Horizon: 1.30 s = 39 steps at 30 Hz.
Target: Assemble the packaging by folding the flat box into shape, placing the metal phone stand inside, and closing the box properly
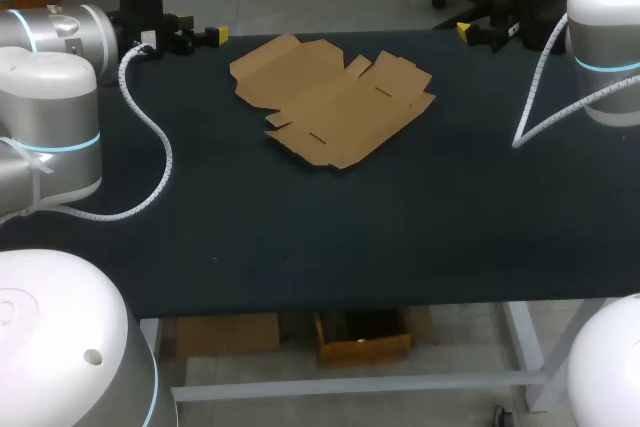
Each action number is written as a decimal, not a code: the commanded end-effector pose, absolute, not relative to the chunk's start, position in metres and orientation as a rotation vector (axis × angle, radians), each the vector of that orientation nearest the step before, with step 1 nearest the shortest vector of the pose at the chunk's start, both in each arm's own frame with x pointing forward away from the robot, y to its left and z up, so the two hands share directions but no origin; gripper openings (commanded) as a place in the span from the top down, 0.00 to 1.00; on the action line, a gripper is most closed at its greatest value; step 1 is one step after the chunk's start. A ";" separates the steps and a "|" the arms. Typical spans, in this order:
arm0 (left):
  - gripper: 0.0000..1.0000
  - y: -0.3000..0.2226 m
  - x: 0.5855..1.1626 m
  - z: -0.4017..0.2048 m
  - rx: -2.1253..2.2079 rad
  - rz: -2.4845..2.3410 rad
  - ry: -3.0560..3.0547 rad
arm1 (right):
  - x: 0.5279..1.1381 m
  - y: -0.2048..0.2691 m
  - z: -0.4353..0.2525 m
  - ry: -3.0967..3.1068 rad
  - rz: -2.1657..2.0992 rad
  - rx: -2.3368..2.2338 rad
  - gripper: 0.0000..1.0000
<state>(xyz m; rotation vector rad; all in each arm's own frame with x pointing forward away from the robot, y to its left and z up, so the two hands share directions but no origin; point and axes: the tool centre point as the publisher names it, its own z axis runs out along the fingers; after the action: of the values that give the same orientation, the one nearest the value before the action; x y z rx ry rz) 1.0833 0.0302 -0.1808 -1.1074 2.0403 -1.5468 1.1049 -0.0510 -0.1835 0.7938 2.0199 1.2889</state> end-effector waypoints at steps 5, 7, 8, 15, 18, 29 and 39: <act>0.00 0.030 1.083 -0.182 -1.106 -1.549 2.036 | 1.104 -0.051 -0.184 2.015 1.290 0.793 0.00; 0.00 0.030 1.083 -0.182 -1.106 -1.549 2.036 | 1.104 -0.051 -0.184 2.015 1.290 0.793 0.00; 0.00 0.030 1.083 -0.182 -1.106 -1.549 2.036 | 1.104 -0.051 -0.184 2.015 1.290 0.793 0.00; 0.00 0.030 1.083 -0.182 -1.106 -1.549 2.036 | 1.104 -0.051 -0.184 2.015 1.290 0.793 0.00; 0.00 0.030 1.083 -0.182 -1.106 -1.549 2.036 | 1.104 -0.051 -0.184 2.015 1.290 0.793 0.00; 0.00 0.030 1.083 -0.182 -1.106 -1.549 2.036 | 1.104 -0.051 -0.184 2.015 1.290 0.793 0.00; 0.00 0.020 1.079 -0.175 -1.216 -1.451 2.061 | 1.107 -0.055 -0.183 2.079 1.241 0.883 0.00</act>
<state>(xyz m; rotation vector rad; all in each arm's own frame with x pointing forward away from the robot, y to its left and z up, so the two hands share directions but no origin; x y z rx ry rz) 1.0820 0.0259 -0.1825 -1.1624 2.0388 -1.5222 1.1039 -0.0568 -0.1910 0.8536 2.0307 1.2893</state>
